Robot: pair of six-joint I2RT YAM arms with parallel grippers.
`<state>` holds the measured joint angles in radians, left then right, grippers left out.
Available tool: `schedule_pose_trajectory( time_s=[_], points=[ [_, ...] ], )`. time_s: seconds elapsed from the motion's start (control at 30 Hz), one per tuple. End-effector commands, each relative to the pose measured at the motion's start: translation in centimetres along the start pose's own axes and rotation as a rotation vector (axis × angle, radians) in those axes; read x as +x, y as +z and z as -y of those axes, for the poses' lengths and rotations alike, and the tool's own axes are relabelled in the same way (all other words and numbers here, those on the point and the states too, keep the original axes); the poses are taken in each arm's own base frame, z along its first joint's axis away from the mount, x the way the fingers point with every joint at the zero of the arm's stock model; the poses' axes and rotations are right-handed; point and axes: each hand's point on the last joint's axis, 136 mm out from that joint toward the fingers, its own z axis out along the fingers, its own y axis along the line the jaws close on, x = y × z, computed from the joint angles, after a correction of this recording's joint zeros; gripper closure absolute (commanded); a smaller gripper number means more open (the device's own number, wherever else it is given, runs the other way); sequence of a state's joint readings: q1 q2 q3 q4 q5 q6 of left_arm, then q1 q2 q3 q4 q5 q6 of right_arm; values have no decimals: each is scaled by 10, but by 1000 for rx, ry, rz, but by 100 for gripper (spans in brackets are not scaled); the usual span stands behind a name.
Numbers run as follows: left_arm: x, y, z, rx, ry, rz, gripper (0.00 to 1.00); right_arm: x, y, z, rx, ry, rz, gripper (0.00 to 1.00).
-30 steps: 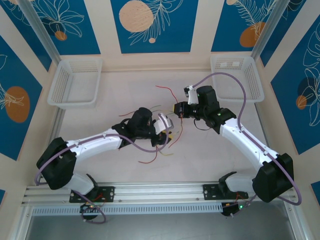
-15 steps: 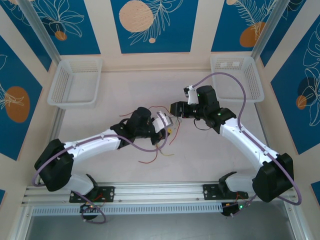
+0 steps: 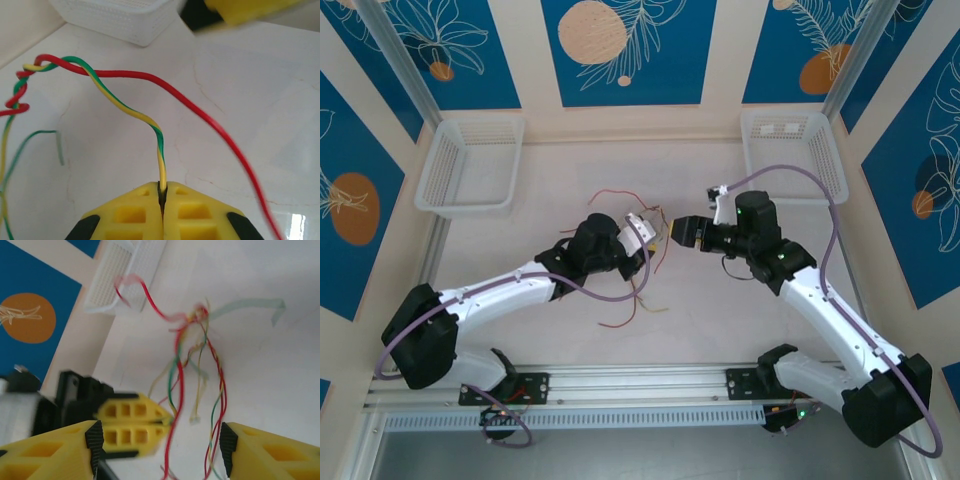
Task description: Untangle the cables
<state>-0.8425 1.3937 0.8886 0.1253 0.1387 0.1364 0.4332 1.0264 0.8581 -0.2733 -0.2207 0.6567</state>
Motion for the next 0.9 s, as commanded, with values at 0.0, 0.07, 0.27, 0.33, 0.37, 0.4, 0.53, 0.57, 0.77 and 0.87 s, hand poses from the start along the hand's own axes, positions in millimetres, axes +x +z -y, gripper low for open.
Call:
schedule_pose_trajectory(
  time_s=[0.0, 0.07, 0.27, 0.33, 0.37, 0.4, 0.53, 0.57, 0.77, 0.87],
  points=[
    [-13, -2, -7, -50, 3, 49, 100, 25, 8, 1, -50, 71, -81, 37],
    [-15, -1, -10, -65, -4, 50, 100, 30, 14, 0, -82, 69, -103, 38],
    [-16, -3, -10, -65, -12, 60, 100, 34, 34, -12, -172, 54, -152, 40],
    [-17, -4, -8, -55, -12, 64, 100, 34, 39, -14, -178, 49, -148, 43],
    [-18, -5, -7, -51, -13, 68, 100, 34, 42, -13, -169, 49, -147, 48],
    [-18, -5, -6, -48, -13, 70, 100, 33, 45, -11, -158, 51, -146, 54],
    [-20, -10, -7, -58, -9, 79, 100, 25, 51, 6, -54, 70, -109, 86],
    [-19, -11, -9, -69, -9, 76, 100, 23, 50, 9, -33, 69, -99, 92],
    [-11, -26, -25, -169, -18, 66, 100, 12, 38, 21, 38, 55, -44, 100],
    [-6, -36, -36, -212, -57, 65, 100, 9, 30, 30, 70, 53, -34, 100]
  ],
)
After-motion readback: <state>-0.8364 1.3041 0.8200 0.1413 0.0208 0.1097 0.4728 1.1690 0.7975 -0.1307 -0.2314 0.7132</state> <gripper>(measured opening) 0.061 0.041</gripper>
